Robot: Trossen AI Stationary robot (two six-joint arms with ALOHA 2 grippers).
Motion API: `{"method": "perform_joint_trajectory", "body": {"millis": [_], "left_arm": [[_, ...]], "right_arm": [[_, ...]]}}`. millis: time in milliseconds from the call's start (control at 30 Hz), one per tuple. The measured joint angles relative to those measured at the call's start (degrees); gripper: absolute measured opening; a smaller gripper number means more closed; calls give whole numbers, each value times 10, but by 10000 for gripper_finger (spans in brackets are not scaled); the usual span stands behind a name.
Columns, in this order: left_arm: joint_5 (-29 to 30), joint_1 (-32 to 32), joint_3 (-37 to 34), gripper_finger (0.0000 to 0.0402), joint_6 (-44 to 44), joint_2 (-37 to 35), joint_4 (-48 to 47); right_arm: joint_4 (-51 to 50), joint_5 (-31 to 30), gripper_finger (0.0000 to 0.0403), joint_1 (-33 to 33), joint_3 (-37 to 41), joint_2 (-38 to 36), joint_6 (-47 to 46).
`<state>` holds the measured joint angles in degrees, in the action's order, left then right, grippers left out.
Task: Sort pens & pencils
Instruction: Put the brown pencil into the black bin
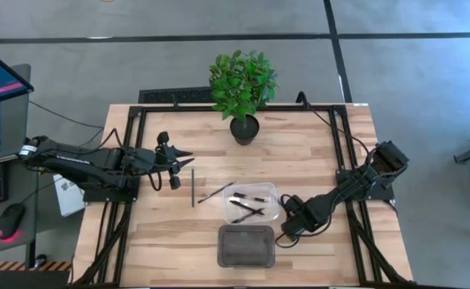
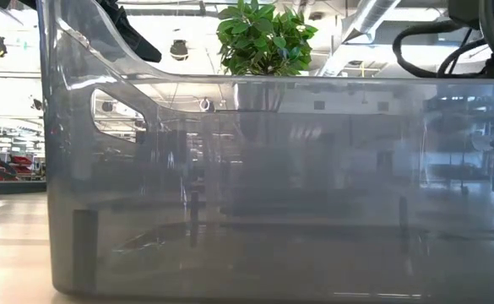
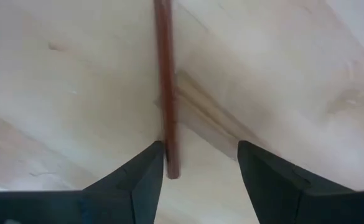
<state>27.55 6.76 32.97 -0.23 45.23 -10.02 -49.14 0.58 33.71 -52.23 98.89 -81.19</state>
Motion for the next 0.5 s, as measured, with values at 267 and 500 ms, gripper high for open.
{"method": "perform_joint_trajectory", "body": {"millis": [267, 500], "left_arm": [[0, 0, 0, 74, 0, 0, 0], [0, 0, 0, 74, 0, 0, -12]], "right_arm": [[37, -3, 227, -1, 4, 0, 50], [37, -6, 225, -1, 3, 0, 48]]}}
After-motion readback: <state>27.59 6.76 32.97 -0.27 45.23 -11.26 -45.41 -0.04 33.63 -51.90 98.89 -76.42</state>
